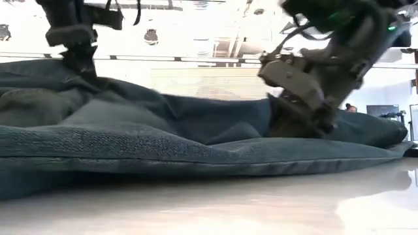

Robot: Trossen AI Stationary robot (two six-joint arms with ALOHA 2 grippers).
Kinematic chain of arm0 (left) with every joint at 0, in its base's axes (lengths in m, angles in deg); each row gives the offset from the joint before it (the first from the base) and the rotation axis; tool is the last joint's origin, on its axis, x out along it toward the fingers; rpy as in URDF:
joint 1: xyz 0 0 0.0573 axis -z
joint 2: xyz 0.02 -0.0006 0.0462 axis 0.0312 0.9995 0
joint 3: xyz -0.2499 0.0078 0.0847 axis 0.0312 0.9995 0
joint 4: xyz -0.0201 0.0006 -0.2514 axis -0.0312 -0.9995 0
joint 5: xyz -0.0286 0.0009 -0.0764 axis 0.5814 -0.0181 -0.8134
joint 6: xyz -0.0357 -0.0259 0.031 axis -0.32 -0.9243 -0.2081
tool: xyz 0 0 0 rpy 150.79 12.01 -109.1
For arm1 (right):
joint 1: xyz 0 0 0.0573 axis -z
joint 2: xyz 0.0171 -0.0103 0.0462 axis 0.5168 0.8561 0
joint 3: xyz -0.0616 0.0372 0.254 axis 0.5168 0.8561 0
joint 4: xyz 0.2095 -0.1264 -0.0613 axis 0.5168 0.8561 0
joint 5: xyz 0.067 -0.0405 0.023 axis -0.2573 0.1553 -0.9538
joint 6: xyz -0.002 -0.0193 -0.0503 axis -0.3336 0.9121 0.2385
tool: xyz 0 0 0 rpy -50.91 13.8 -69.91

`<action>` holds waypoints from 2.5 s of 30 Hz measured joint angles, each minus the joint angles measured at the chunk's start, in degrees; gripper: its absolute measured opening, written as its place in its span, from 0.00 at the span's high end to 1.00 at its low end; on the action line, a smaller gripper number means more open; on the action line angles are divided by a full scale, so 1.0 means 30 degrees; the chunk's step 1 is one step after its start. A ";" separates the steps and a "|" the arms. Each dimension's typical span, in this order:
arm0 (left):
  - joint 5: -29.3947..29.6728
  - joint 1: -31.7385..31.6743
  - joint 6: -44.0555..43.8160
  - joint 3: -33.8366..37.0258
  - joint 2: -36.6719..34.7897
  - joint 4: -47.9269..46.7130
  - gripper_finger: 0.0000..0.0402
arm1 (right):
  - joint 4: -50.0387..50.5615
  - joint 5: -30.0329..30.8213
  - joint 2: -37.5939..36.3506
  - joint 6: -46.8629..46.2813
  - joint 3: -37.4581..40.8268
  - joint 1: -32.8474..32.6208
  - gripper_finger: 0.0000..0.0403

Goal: Fold laundry
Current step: Fold the blue long pants

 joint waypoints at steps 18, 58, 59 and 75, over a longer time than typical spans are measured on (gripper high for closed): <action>-0.1028 -0.0036 0.0016 0.0956 0.0021 0.3094 0.99 | -0.9553 -0.0263 0.0326 0.6166 0.0066 0.1386 0.47; -0.3526 1.0834 -1.1830 0.2712 -0.0686 0.5385 0.64 | -0.3015 -0.0765 -0.4391 0.7991 0.0197 -0.1461 0.63; -0.3485 1.1096 -1.2464 0.3136 -0.0679 0.6168 0.63 | -0.3434 -0.1103 -0.4087 0.8037 0.0197 -0.1324 0.63; -0.1843 0.9952 -1.3636 0.8537 -0.0327 1.5340 0.36 | -0.6907 -0.3561 -0.2106 0.8536 0.0164 -0.0896 0.63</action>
